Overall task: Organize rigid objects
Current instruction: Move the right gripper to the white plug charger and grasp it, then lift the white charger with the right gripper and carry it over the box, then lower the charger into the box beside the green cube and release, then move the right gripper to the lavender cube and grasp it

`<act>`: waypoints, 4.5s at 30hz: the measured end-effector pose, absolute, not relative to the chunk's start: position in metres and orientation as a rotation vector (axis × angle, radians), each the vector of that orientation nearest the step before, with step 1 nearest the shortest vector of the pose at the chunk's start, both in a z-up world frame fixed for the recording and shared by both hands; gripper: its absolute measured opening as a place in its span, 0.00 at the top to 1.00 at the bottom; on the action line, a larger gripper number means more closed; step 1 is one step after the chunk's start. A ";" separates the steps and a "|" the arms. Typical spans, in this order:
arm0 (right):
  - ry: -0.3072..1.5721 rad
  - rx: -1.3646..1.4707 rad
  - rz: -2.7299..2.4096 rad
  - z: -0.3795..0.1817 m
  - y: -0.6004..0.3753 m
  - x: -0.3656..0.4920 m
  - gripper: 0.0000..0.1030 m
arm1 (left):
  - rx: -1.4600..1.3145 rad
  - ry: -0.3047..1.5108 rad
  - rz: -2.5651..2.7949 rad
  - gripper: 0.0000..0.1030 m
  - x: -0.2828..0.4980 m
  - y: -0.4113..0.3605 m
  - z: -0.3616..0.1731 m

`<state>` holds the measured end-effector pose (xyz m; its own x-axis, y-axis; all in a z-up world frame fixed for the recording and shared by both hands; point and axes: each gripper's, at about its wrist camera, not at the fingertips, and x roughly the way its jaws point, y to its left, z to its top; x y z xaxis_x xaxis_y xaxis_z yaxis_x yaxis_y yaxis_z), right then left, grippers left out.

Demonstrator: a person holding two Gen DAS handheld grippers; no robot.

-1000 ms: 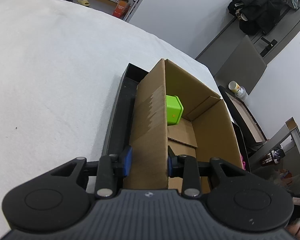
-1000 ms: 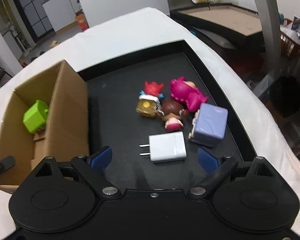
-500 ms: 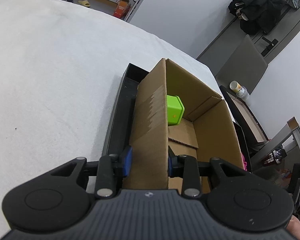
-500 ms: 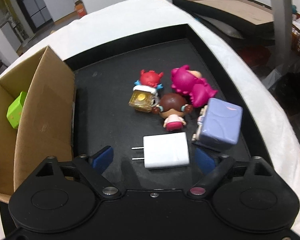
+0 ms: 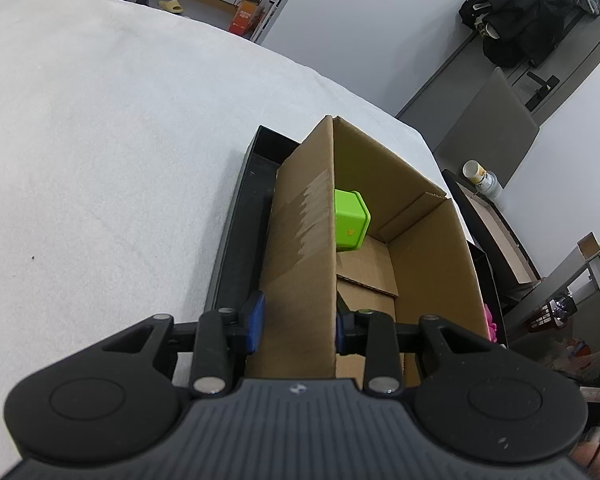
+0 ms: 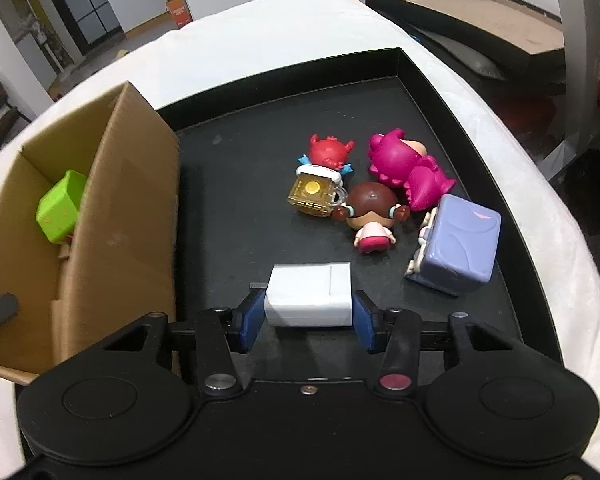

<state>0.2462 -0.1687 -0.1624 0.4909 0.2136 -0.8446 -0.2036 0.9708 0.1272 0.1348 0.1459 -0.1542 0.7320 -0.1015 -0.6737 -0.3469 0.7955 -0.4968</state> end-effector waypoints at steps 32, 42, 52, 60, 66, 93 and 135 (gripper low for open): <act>0.840 -0.019 0.365 -0.074 -0.134 0.237 0.56 | -0.643 0.744 0.145 0.71 0.131 0.144 -0.150; 0.772 -0.028 0.429 -0.048 -0.107 0.237 0.56 | -0.647 0.747 0.140 0.70 0.131 0.144 -0.150; 0.778 -0.067 0.497 -0.053 -0.078 0.244 0.56 | -0.652 0.748 0.137 0.70 0.132 0.144 -0.150; 0.788 -0.136 0.538 -0.062 -0.054 0.249 0.56 | -0.652 0.747 0.135 0.70 0.131 0.143 -0.150; 0.796 -0.203 0.563 -0.068 -0.036 0.256 0.56 | -0.658 0.747 0.132 0.70 0.130 0.143 -0.150; 0.788 -0.221 0.500 -0.059 -0.050 0.258 0.46 | -0.646 0.722 0.126 0.70 0.127 0.143 -0.143; 0.902 0.125 0.046 -0.115 -0.212 0.260 0.23 | -0.650 0.714 0.134 0.75 0.126 0.142 -0.144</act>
<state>0.2599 -0.2120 -0.1150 0.6197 0.0921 -0.7794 0.0127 0.9918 0.1273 0.1261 0.1420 -0.1441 0.7564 -0.1002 -0.6464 -0.3282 0.7967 -0.5075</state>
